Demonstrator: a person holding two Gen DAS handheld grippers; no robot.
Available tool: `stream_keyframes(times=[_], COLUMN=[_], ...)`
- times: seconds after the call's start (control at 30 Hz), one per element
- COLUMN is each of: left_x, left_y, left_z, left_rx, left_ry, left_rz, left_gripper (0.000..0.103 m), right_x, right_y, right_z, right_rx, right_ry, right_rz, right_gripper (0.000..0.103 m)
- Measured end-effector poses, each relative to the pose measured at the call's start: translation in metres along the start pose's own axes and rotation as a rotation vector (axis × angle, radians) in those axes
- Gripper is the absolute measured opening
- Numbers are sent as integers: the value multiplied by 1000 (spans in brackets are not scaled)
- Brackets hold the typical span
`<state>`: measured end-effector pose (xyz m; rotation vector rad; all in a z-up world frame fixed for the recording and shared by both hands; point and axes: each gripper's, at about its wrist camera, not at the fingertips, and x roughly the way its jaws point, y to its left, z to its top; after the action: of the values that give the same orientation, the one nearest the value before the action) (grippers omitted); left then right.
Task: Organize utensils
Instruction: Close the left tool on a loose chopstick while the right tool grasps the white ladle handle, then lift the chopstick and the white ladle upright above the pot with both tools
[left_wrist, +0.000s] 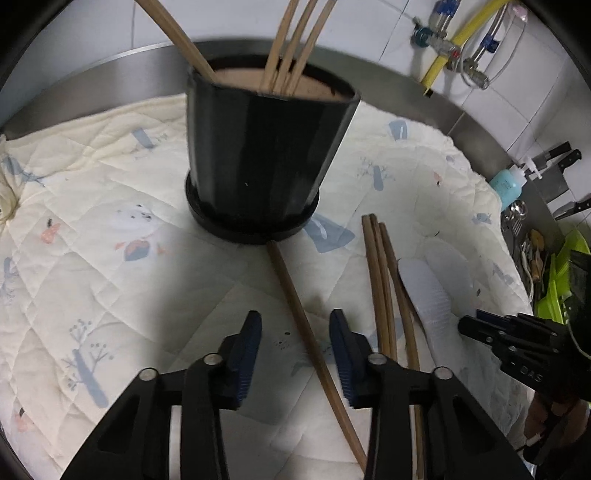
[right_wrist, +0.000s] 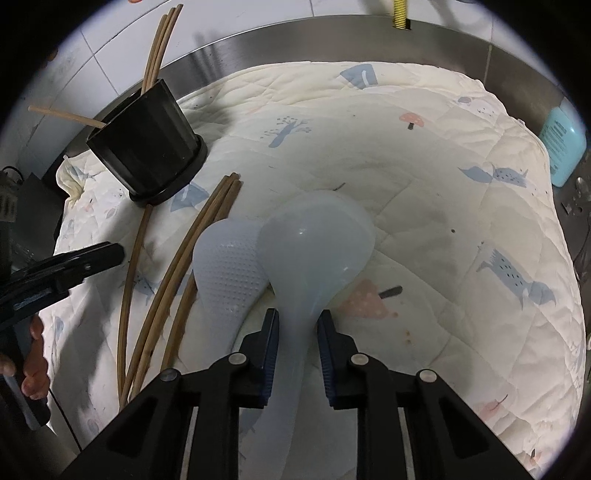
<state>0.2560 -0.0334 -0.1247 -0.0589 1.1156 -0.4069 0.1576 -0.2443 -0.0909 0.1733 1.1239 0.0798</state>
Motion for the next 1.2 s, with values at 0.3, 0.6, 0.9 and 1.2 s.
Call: stream_keyframes(times=[0.3,0.6,0.9,1.2], left_x=[24,31,35,18], left_y=[-8,-22,-28,-11], left_z=[11,16,14,14], left_rx=[6,52,78,3], left_ry=[46,57,30,-4], left_rz=[31,100,157,61], left_gripper=[27,27,14,7], right_x=[-3,-1,1,-8], right_y=[-5,-6,-4,-6], right_z=[-5,-2,0,-5], right_rx=[15,19,6,33], right_ry=[-2,2,-13,-55], right_rz=[9,14,2,92], right_gripper=[23,24,24,23])
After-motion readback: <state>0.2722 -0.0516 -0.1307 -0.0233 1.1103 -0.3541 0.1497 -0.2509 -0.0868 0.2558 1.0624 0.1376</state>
